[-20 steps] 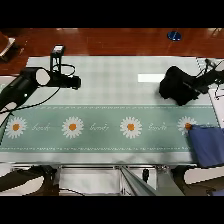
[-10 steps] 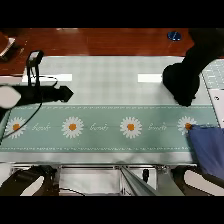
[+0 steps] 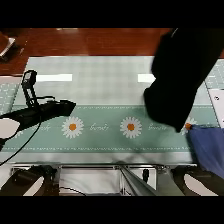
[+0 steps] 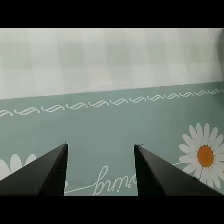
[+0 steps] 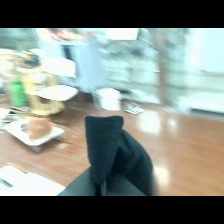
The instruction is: Fold the shirts.
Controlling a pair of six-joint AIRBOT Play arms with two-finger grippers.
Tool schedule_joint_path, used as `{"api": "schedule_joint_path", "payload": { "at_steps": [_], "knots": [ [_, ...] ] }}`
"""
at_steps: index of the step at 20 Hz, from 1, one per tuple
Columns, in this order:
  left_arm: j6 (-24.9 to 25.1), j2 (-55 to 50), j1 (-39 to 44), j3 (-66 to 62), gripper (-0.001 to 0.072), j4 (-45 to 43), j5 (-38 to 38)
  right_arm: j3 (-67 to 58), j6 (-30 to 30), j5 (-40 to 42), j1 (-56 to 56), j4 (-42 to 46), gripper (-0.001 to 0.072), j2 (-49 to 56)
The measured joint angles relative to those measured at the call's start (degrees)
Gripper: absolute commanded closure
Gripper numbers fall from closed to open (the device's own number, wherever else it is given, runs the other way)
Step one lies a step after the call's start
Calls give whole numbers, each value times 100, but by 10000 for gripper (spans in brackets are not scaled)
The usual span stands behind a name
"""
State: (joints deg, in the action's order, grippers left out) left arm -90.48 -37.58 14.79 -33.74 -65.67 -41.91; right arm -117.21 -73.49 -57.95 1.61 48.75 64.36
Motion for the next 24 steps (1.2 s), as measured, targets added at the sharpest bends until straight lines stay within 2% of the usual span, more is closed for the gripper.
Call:
{"api": "schedule_joint_path", "payload": {
  "at_steps": [2,6,10,14,15,16,17,21,24],
  "knots": [
    [-20,17,-4,31,200,9,146,-68,-2,-76,382,22,694,-13],
    [-24,33,-92,50,200,11,328,208,-153,-743,1305,293,694,129],
    [-37,35,-146,52,200,11,407,1547,-409,-1010,2328,704,694,435],
    [-33,35,-157,52,200,13,428,3154,-697,-590,2994,887,693,955],
    [-33,35,-160,55,200,11,428,3460,-758,-455,3106,883,665,1110],
    [-33,35,-157,55,200,11,439,3724,-857,-326,3204,850,496,1285],
    [-31,33,-157,57,200,13,442,3904,-953,-186,3272,813,290,1440],
    [-26,35,-157,70,200,76,177,4266,-1320,15,3128,903,298,1740],
    [-44,35,-157,70,200,140,-326,4363,-1508,-448,2330,1609,299,1298]
  ]
}}
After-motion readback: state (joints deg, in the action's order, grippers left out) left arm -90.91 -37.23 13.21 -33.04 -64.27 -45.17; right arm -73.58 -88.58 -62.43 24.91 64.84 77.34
